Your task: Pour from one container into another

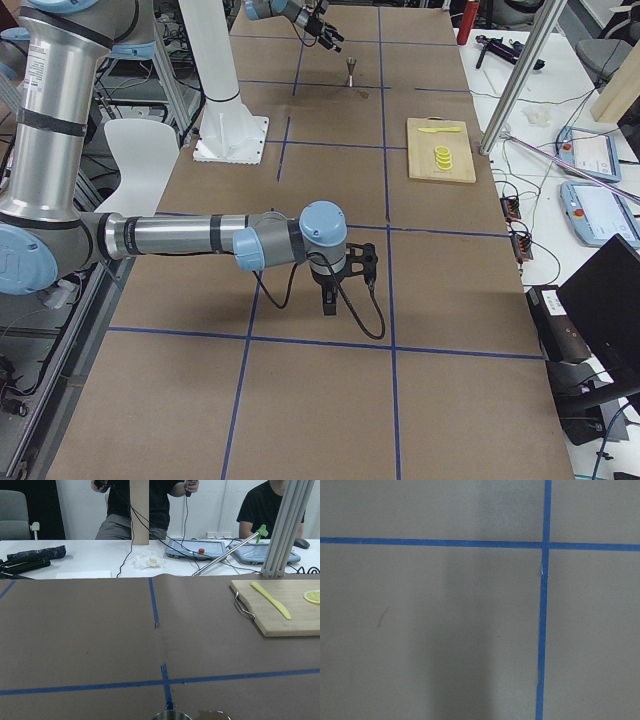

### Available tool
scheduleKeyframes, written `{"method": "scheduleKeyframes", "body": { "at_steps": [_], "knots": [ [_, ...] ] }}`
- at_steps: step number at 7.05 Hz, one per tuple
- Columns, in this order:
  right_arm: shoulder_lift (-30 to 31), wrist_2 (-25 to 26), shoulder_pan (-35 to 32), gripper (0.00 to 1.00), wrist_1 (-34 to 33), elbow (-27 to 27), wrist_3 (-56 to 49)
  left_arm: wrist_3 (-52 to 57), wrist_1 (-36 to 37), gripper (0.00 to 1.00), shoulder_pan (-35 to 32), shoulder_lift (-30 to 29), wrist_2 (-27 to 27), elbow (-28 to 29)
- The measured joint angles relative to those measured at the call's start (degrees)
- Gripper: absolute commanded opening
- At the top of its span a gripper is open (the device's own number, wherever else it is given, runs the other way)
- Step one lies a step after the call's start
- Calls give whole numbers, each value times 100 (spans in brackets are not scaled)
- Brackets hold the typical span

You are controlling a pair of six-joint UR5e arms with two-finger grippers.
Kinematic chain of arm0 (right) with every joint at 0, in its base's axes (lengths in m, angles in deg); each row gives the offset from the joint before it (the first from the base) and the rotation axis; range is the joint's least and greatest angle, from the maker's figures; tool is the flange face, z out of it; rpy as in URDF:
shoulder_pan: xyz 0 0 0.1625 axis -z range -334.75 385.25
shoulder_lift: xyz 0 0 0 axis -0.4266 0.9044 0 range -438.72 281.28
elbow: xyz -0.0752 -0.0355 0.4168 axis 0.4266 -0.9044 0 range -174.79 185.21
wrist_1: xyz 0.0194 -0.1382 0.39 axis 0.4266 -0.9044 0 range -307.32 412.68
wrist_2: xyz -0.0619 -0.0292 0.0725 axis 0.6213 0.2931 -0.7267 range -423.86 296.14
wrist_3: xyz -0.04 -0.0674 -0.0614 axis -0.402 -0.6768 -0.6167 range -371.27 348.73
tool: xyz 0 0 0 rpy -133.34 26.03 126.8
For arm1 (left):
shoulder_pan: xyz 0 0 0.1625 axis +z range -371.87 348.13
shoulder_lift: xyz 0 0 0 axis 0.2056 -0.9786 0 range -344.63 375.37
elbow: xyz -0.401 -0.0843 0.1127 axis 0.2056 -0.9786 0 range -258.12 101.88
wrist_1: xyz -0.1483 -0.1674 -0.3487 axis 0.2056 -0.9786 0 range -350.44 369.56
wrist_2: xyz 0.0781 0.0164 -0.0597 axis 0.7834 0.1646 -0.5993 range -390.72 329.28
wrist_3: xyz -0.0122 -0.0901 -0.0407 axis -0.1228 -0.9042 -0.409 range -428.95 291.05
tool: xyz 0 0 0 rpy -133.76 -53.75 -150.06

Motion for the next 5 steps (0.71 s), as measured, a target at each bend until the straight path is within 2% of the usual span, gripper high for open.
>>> {"method": "scheduleKeyframes", "body": {
  "at_steps": [5],
  "knots": [
    [-33,11,0,100,12,14,-13,-736,-41,99,275,-549,764,880]
  ]
}}
